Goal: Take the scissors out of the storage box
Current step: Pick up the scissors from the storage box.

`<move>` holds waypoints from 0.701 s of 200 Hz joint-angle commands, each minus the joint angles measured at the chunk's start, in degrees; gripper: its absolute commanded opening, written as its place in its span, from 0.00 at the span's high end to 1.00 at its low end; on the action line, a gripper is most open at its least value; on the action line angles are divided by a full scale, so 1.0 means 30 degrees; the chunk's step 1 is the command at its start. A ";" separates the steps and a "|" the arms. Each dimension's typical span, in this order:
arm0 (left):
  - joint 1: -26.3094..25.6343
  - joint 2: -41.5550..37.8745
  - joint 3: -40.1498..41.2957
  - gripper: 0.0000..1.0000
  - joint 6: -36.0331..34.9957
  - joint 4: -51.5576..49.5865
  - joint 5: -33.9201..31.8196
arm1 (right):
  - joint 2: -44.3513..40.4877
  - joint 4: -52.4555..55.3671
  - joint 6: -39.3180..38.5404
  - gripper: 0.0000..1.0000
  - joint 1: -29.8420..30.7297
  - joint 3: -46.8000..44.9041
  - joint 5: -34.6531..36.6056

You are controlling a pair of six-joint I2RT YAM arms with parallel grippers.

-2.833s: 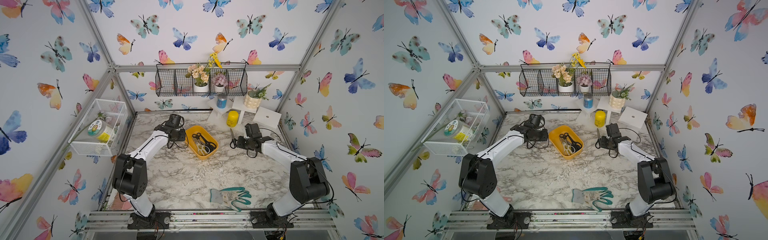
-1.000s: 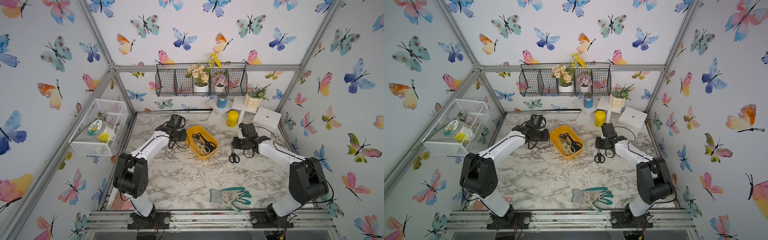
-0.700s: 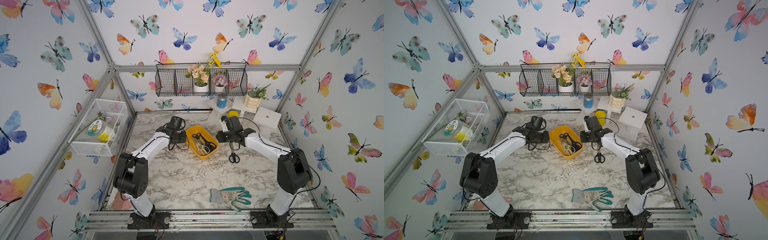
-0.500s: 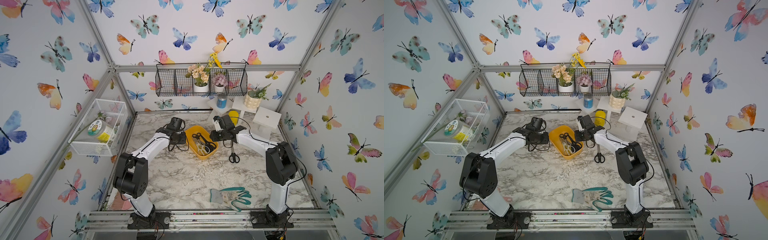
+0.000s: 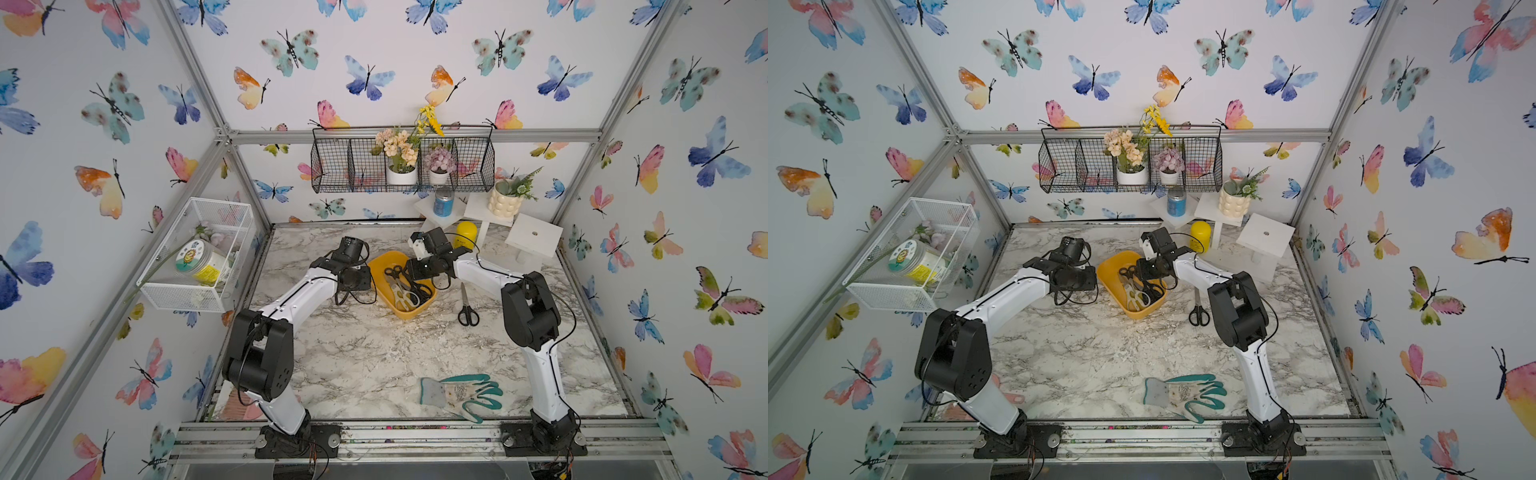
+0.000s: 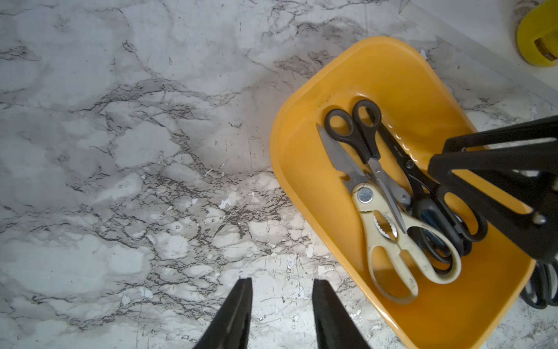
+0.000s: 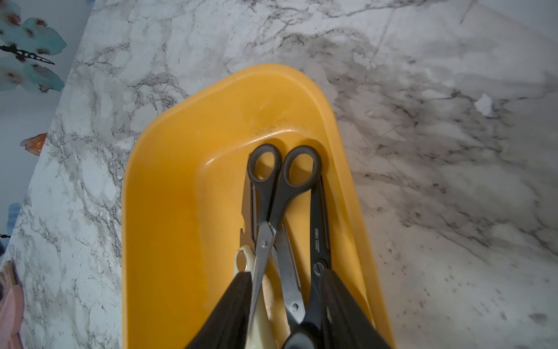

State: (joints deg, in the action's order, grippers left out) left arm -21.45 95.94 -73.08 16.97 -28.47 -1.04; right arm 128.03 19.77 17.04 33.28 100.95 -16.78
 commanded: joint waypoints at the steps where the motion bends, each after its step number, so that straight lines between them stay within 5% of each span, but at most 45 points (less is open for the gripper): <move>1: -0.0009 -0.0749 0.0153 0.61 -0.0113 -0.0061 -0.0342 | 0.0823 0.0689 -0.0068 0.57 0.0271 0.0819 -0.1068; 140: 0.0091 -0.0881 0.0157 0.61 -0.0559 -0.0208 -0.0278 | 0.2998 -0.0131 0.0815 0.58 0.0421 0.1460 -0.3115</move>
State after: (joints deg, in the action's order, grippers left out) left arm -21.39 95.53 -72.73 16.25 -28.49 -1.04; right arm 134.78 19.86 18.20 34.37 104.62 -23.86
